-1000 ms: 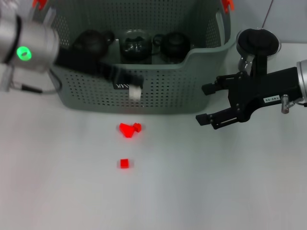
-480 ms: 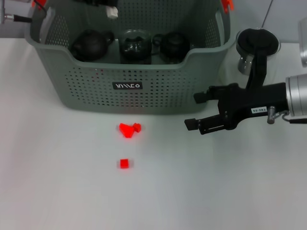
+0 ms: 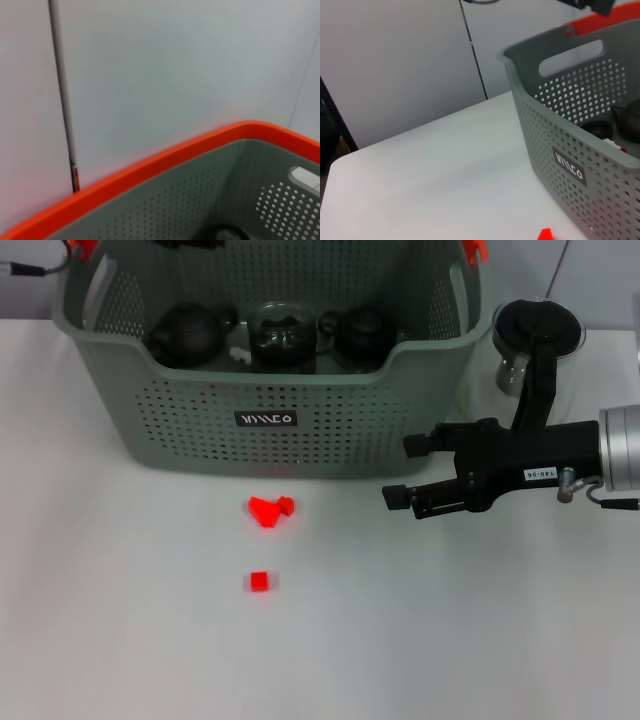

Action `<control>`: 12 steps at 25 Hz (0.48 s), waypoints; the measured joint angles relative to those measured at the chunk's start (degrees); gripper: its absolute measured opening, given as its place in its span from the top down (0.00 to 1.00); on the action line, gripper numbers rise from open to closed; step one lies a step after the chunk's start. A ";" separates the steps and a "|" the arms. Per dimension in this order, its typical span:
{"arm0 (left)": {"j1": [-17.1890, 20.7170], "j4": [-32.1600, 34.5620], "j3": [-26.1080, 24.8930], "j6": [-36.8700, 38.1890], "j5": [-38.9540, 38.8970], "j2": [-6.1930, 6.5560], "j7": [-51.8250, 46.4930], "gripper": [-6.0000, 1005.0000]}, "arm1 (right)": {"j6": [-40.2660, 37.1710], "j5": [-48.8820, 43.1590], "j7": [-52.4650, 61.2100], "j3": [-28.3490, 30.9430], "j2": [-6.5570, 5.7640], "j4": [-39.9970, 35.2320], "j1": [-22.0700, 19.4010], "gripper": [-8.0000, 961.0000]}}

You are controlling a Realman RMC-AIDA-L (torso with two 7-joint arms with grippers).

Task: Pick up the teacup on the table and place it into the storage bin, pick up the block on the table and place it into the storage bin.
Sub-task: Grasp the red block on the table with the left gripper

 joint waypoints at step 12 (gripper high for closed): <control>15.48 26.27 0.16 27.27 -9.02 -7.72 21.62 0.11 | 0.26 0.02 0.88 4.99 -0.17 1.68 -0.13 0.04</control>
